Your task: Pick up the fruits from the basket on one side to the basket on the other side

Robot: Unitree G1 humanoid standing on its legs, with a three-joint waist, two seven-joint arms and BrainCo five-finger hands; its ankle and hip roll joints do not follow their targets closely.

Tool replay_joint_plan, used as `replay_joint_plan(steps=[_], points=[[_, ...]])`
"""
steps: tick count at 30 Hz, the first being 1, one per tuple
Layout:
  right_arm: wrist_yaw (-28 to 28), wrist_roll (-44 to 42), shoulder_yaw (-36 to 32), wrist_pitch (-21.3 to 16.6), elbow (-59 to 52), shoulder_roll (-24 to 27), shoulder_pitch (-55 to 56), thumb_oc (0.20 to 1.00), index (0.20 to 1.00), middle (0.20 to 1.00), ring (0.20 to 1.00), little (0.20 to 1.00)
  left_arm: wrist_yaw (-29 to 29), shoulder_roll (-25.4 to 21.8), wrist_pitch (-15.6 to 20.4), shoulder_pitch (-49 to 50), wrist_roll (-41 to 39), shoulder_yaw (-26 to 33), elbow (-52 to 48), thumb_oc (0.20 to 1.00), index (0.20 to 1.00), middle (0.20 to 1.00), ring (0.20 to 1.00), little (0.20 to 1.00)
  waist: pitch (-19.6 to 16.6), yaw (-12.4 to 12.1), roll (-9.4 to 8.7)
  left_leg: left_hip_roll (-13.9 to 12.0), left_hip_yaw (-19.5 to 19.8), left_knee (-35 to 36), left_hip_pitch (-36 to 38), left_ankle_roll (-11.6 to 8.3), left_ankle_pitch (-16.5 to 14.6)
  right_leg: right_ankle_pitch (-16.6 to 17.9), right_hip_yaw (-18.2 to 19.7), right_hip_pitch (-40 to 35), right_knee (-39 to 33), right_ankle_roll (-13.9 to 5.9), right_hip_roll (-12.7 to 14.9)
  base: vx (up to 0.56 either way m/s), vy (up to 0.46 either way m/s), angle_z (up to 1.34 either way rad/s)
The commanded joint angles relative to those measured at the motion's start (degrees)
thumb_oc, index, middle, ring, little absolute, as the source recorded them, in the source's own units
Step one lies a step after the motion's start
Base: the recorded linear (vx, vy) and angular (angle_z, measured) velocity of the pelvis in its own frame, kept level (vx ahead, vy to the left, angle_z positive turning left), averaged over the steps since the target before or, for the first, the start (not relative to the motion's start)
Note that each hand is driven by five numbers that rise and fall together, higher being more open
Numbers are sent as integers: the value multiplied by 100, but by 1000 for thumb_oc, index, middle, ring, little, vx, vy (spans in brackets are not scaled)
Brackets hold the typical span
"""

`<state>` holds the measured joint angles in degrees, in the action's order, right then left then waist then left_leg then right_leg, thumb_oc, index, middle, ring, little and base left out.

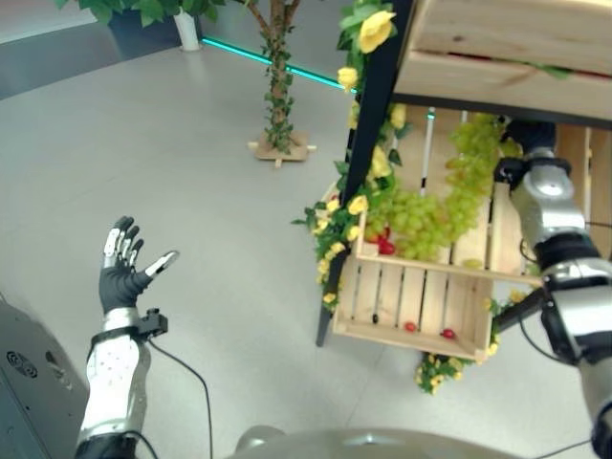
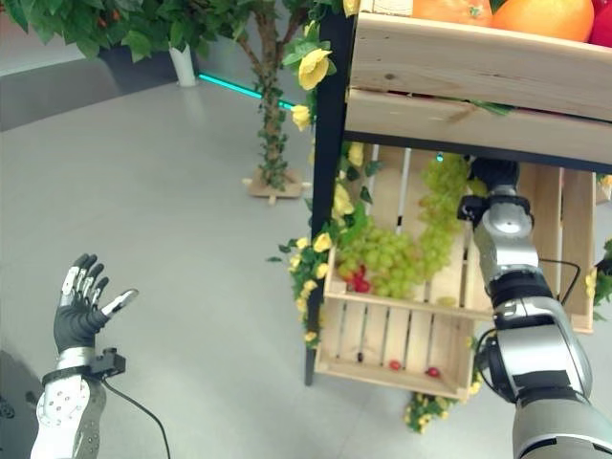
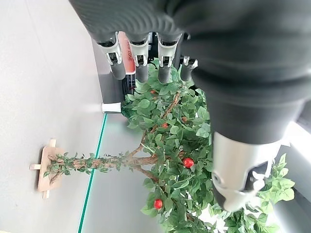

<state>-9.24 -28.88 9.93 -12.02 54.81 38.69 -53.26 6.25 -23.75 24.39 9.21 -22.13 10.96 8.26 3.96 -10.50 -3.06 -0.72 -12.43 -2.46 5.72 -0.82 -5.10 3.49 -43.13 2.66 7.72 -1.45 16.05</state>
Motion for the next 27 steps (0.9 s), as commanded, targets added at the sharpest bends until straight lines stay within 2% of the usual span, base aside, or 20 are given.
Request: replay_joint_plan(steps=[1, 2, 3, 4, 27], points=[[-111, -155, 152, -273, 32, 173, -818, 200, 200, 200, 200, 200, 66, -478, 270, -118, -125, -276, -238, 1000, 1000, 1000, 1000, 1000, -261, -151, -306, 175, -60, 78, -92, -48, -254, 181, 141, -276, -404, -720, 25, 0, 0, 0], [-86, -180, 157, -275, 21, 162, -807, 426, 426, 426, 426, 426, 67, -477, 270, -122, -129, -279, -235, 1000, 1000, 1000, 1000, 1000, -260, -150, -308, 171, -56, 88, -89, -49, -250, 185, 144, -276, -412, -719, 24, 0, 0, 0], [-74, -181, 168, -267, 36, 162, -803, 959, 959, 959, 959, 959, 60, -473, 271, -117, -140, -288, -238, 1000, 1000, 1000, 1000, 1000, -259, -153, -313, 170, -51, 88, -90, -49, -249, 185, 145, -275, -411, -719, 23, 0, 0, 0], [-74, -190, 161, -261, 57, 165, -794, 1000, 1000, 1000, 1000, 1000, 60, -468, 272, -107, -146, -291, -240, 1000, 1000, 1000, 1000, 1000, -256, -150, -313, 168, -48, 87, -93, -50, -249, 183, 145, -274, -409, -718, 21, 0, 0, 0], [-150, -221, 150, -251, 173, 121, -791, 1000, 1000, 1000, 1000, 1000, 121, -491, 246, -146, -125, -319, -149, 1000, 1000, 1000, 1000, 1000, -255, -111, -298, 183, -35, 137, -67, -61, -208, 252, 100, -314, -437, -744, 52, 0, 0, 0]])
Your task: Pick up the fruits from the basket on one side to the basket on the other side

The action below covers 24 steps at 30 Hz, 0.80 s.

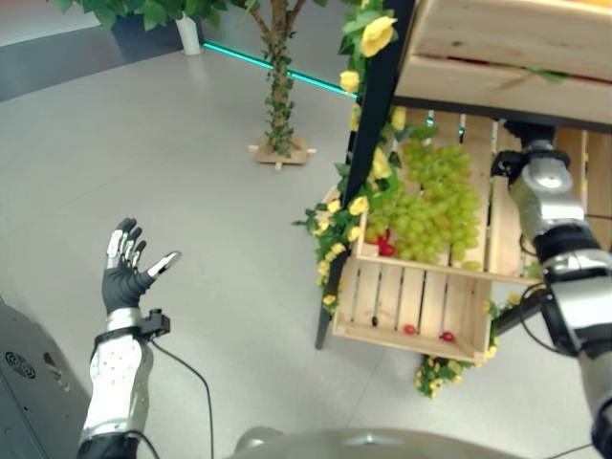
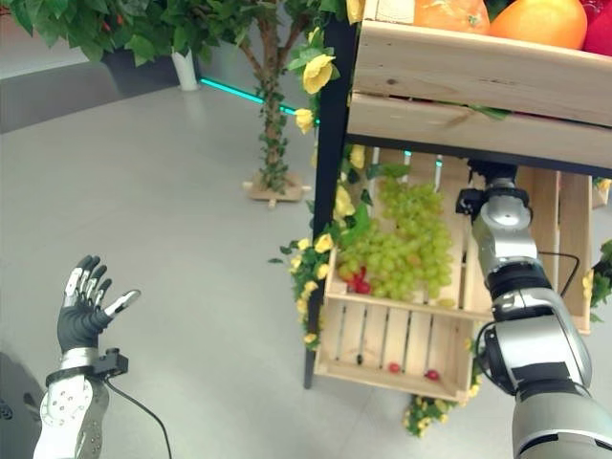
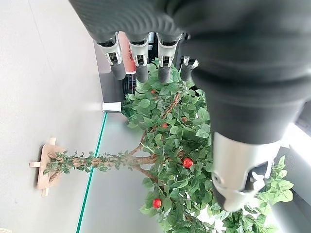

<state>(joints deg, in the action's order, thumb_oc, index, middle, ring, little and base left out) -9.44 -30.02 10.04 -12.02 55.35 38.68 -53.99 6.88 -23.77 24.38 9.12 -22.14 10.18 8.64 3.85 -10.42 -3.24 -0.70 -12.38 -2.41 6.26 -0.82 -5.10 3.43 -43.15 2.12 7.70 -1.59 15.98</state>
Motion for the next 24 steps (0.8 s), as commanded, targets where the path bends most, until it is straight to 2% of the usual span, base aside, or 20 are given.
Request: replay_joint_plan(steps=[1, 13, 16, 18, 24], points=[[-128, -108, 138, -253, 114, 128, -720, 1000, 1000, 1000, 1000, 1000, 62, -495, 248, -136, -117, -238, -192, 1000, 1000, 1000, 1000, 1000, -243, -116, -280, 180, -37, 133, -116, -59, -210, 258, 103, -256, -432, -729, 61, 0, 0, 0], [-206, -159, 30, -316, -19, 87, -580, 1000, 1000, 1000, 1000, 1000, 126, -482, 240, -153, -70, -221, -141, 1000, 1000, 1000, 1000, 1000, -225, -88, -279, 180, -39, 146, -110, -57, -201, 281, 102, -260, -436, -737, 69, 0, 0, 0], [-238, -175, -70, -355, -634, 19, -243, 1000, 1000, 1000, 1000, 1000, 182, -446, 218, -125, -17, -153, -169, 1000, 1000, 1000, 1000, 1000, -201, -44, -268, 175, -52, 143, -119, -56, -199, 280, 107, -242, -424, -732, 68, 0, 0, 0], [-202, -70, -342, -427, -1768, -80, 600, 1000, 1000, 1000, 1000, 1000, 248, -341, 179, -78, 88, 40, -145, 1000, 1000, 1000, 1000, 1000, -160, 52, -240, 173, -69, 139, -126, -40, -209, 278, 125, -210, -401, -727, 71, -5, 16, 1], [4, 154, -1420, -632, -3956, -697, 2902, 1000, 1000, 1000, 1000, 1000, 368, -96, 174, 43, 289, 439, -131, 1000, 1000, 1000, 1000, 1000, -102, 245, -168, 166, -112, 122, -149, -14, -232, 223, 128, -163, -338, -710, 85, -1, 7, 1]])
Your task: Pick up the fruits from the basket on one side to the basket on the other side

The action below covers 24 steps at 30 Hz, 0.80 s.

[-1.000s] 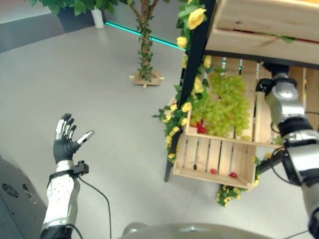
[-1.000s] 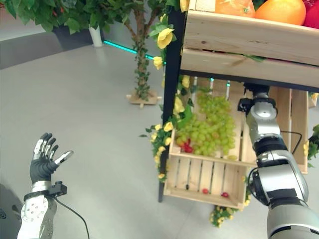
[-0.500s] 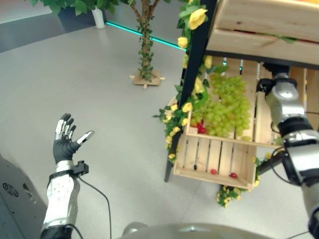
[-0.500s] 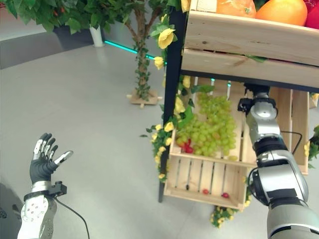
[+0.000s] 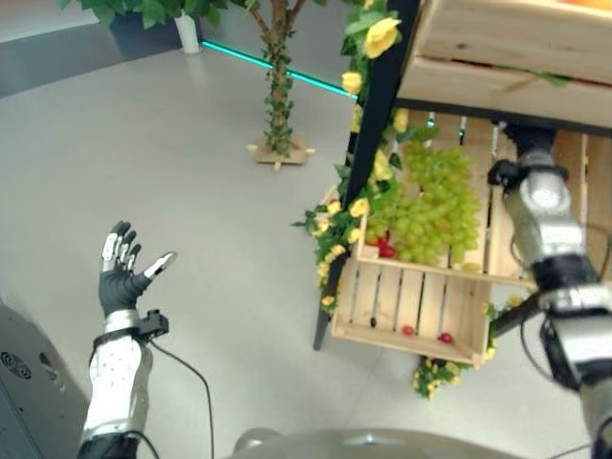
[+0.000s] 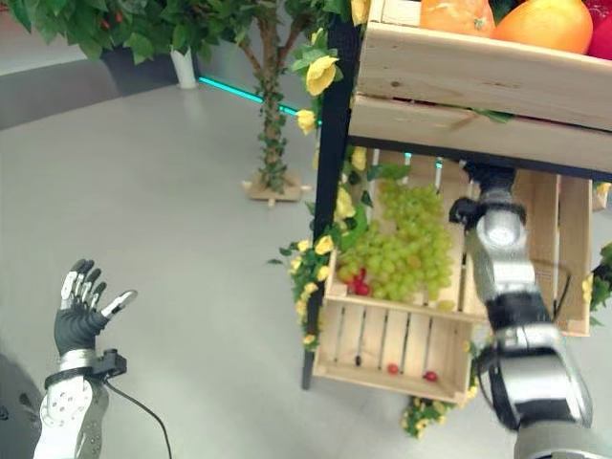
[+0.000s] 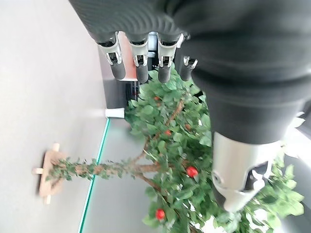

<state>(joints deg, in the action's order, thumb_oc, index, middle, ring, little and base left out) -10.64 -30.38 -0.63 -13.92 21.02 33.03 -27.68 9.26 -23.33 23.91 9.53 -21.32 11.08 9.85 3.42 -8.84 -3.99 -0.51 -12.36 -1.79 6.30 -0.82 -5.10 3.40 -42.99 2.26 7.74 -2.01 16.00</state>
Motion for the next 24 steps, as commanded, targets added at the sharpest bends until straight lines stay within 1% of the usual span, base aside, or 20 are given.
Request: replay_joint_plan(steps=[1, 3, 4, 6, 8, 18, 24], points=[[193, 215, -559, -434, -886, -246, 664, 1000, 1000, 1000, 1000, 1000, 134, -107, 209, 38, 235, 391, -279, 1000, 1000, 1000, 1000, 1000, -70, 102, -104, 141, -114, 62, -155, -13, -233, 213, 105, -176, -339, -664, 85, 0, 0, 0], [276, 266, -787, -491, -1244, -418, 1105, 1000, 1000, 1000, 1000, 1000, 158, -34, 204, 62, 266, 493, -291, 1000, 1000, 1000, 1000, 1000, -53, 143, -88, 131, -129, 65, -165, -14, -228, 209, 97, -163, -344, -658, 89, 0, 0, 0], [282, 269, -805, -479, -1288, -435, 1152, 1000, 1000, 1000, 1000, 1000, 158, -41, 202, 74, 269, 487, -296, 1000, 1000, 1000, 1000, 1000, -65, 138, -95, 131, -128, 65, -165, -14, -227, 209, 95, -164, -345, -657, 88, 0, 0, 0], [429, 361, -1016, -476, -1744, -622, 1649, 1000, 1000, 1000, 1000, 1000, 152, 43, 192, 126, 314, 623, -338, 1000, 1000, 1000, 1000, 1000, -53, 199, -79, 132, -136, 76, -185, -17, -209, 197, 97, -141, -356, -645, 86, -6, -5, -2], [538, 348, -1052, -463, -1926, -747, 1865, 1000, 1000, 1000, 1000, 1000, 148, 85, 191, 147, 316, 684, -329, 1000, 1000, 1000, 1000, 1000, -53, 231, -65, 132, -145, 82, -195, -19, -193, 192, 109, -133, -363, -637, 81, -9, -4, -3], [761, 493, -1212, -494, -2409, -1103, 2611, 1000, 1000, 1000, 1000, 1000, 202, 212, 232, 221, 391, 849, -391, 1000, 1000, 1000, 1000, 1000, -3, 369, -42, 114, -191, 101, -224, -33, -160, 197, 135, -86, -371, -629, 92, -2, -1, -1], [1019, 655, -1501, -641, -2735, -1413, 3372, 1000, 1000, 1000, 1000, 1000, 246, 335, 336, 352, 429, 1007, -387, 1000, 1000, 1000, 1000, 1000, 26, 542, -15, 114, -223, 119, -212, -31, -153, 192, 174, -55, -352, -630, 84, 0, 0, 0]])
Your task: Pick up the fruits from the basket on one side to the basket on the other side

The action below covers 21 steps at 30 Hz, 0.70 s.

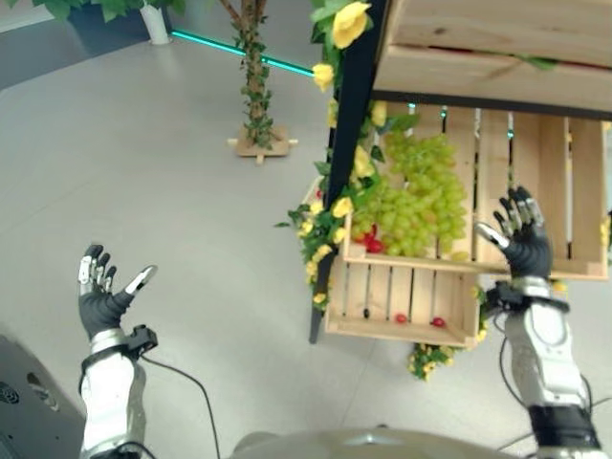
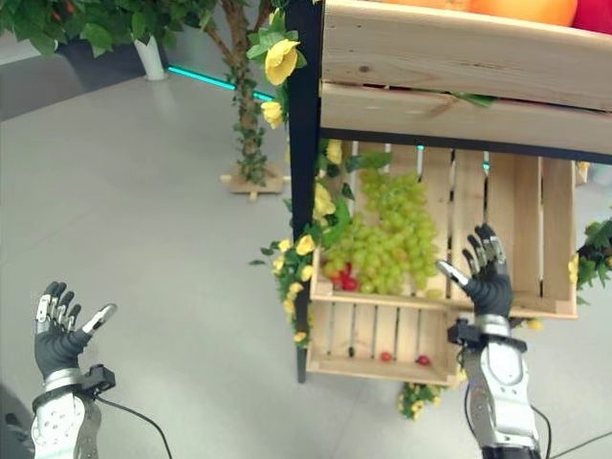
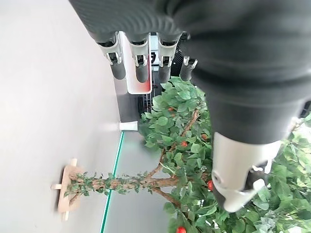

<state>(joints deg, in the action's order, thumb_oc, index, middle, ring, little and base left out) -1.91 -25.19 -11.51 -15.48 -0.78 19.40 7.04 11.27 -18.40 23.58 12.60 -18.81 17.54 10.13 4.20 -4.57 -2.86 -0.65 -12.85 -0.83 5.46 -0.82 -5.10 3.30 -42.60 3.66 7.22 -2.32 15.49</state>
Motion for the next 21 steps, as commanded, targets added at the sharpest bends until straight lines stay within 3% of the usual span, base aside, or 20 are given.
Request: replay_joint_plan(steps=[1, 21], points=[[146, 136, -414, -483, -559, -52, -95, 1000, 1000, 1000, 1000, 1000, 46, -160, 369, 48, 178, 359, -415, 1000, 1000, 1000, 1000, 1000, -55, 114, -129, 129, -174, 25, -127, -31, -153, 202, 135, -195, -300, -599, 135, 0, 0, 0], [281, 186, -441, -646, -166, -215, 307, 1000, 1000, 1000, 1000, 1000, 8, -69, 479, 63, 210, 366, -271, 1000, 1000, 1000, 1000, 1000, -9, 269, -93, 155, -255, 54, -104, -12, -158, 279, 199, -120, -264, -652, 173, 0, 3, -3]])
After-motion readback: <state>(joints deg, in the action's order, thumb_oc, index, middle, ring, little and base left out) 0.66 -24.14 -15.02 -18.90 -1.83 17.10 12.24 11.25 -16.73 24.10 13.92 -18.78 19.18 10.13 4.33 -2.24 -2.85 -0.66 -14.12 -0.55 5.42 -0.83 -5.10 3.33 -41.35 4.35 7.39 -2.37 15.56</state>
